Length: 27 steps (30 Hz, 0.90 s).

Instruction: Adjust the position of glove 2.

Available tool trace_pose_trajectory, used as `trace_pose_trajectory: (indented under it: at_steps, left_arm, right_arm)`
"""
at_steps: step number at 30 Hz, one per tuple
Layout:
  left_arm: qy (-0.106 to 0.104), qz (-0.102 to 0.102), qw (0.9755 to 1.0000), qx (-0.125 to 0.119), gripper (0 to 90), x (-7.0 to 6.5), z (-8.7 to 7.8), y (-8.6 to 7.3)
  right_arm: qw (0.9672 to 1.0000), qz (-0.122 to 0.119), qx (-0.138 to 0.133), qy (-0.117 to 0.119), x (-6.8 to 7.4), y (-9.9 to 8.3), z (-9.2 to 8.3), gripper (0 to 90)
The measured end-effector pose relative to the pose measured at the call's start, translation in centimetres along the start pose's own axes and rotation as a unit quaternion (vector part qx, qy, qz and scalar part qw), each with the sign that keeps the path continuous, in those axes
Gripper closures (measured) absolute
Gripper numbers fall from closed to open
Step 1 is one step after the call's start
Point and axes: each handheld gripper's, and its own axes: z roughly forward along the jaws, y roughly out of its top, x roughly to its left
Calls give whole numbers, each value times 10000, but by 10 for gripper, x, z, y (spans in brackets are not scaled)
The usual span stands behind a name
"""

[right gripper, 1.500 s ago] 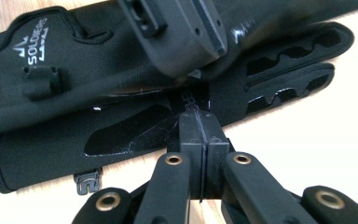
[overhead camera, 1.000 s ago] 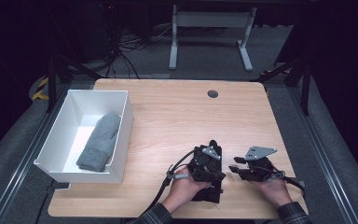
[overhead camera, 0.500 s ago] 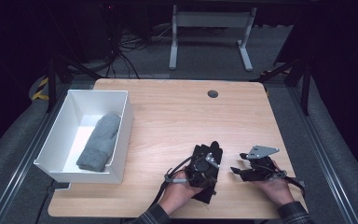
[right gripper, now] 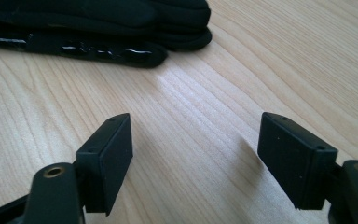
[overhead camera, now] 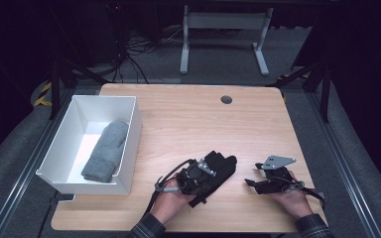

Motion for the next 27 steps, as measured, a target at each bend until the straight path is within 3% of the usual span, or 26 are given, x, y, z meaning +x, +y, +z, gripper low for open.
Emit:
trace_pose_trajectory:
  at_steps: [8, 11, 14, 20, 24, 27]
  left_arm:
    - [306, -118, 9995, 21, 900, 16, -13, -14]
    - [290, -133, 9995, -25, 900, 16, -14, -16]
    - [242, -82, 9997, -22, 899, 16, -15, -15]
    - [195, -15, 9997, -161, 797, 14, -21, -10]
    - [249, 85, 9994, -215, 591, 14, -23, -4]
    - [259, 213, 9992, -214, 493, 15, -23, 0]
  right_arm:
    - [9999, 114, -45, -13, -1, -1, 1, 236]
    - [9992, 289, -262, 125, -5, -8, 2, 235]
    - [9990, 318, -291, 70, -8, -10, 1, 229]
    - [9991, 311, -293, 56, -9, -10, 1, 208]
    - [9991, 313, -289, 69, -9, -10, 2, 199]
    - [9991, 311, -287, 69, -9, -10, 2, 198]
